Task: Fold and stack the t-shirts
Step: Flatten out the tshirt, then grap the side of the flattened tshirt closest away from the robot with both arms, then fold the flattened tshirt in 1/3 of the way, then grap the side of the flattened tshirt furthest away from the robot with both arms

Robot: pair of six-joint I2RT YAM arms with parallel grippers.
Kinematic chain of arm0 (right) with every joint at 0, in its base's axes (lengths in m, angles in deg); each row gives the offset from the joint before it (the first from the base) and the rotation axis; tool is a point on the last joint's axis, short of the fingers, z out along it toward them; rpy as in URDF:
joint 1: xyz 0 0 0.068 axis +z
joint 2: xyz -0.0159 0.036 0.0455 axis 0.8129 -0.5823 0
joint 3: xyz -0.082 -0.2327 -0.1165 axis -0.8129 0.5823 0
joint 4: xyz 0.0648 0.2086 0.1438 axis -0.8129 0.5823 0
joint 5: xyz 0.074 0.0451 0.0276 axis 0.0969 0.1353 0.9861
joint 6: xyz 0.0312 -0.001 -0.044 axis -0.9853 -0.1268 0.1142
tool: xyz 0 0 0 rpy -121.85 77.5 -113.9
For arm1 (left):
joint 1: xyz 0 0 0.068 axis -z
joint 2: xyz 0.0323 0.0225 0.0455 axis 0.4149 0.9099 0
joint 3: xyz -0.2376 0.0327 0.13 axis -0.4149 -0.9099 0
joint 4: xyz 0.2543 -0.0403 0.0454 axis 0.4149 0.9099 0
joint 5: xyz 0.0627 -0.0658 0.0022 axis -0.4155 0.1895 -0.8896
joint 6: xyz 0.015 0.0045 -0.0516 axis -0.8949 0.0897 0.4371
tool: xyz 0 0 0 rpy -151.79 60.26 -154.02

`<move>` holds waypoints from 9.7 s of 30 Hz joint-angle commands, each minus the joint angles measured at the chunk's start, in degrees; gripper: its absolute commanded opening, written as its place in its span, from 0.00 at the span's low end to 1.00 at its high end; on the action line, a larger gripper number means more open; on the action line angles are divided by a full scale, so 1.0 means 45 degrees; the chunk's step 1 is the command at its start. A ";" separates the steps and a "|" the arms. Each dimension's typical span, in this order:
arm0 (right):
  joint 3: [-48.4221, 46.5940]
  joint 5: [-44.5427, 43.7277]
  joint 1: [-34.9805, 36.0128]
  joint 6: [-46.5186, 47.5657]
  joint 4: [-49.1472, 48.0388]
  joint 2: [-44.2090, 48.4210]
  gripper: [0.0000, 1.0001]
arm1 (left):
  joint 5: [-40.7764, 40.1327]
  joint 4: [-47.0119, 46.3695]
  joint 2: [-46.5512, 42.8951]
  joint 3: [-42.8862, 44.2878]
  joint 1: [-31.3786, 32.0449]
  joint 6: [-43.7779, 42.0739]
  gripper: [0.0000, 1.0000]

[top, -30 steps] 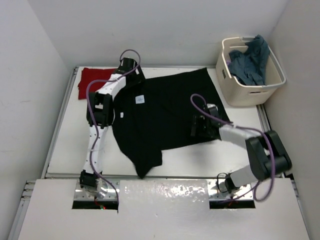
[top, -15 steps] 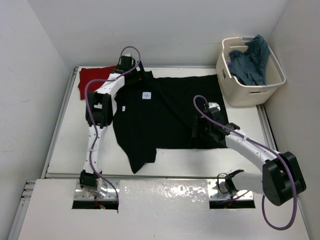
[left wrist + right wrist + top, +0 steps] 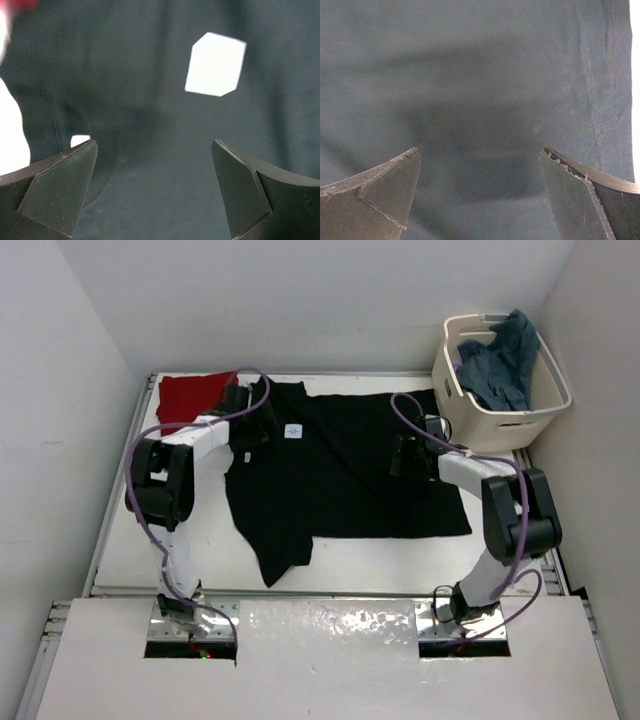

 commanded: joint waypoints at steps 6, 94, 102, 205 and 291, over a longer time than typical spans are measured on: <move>-0.0325 -0.0239 -0.0682 0.0151 -0.0177 -0.1179 0.99 | -0.0678 0.0313 0.1830 -0.0397 -0.0199 -0.0705 0.98; 0.4637 -0.0923 -0.2010 -0.0630 0.2772 0.6613 0.99 | -0.0192 0.5257 -0.8442 -1.1570 0.2866 0.5466 0.63; 0.5417 0.0420 -0.3335 -0.0552 0.2540 0.6594 0.99 | -0.0095 0.4222 -0.6978 -1.1003 0.2925 0.4706 0.00; -0.0558 0.0170 -0.4530 0.0053 0.0643 0.1162 0.67 | -0.3376 0.1057 0.0798 0.2552 0.0327 0.1012 0.64; -0.1671 0.0952 -0.1580 0.2632 0.1737 0.2083 0.99 | -0.1894 0.4263 0.4177 0.6227 -0.0376 -0.4144 0.53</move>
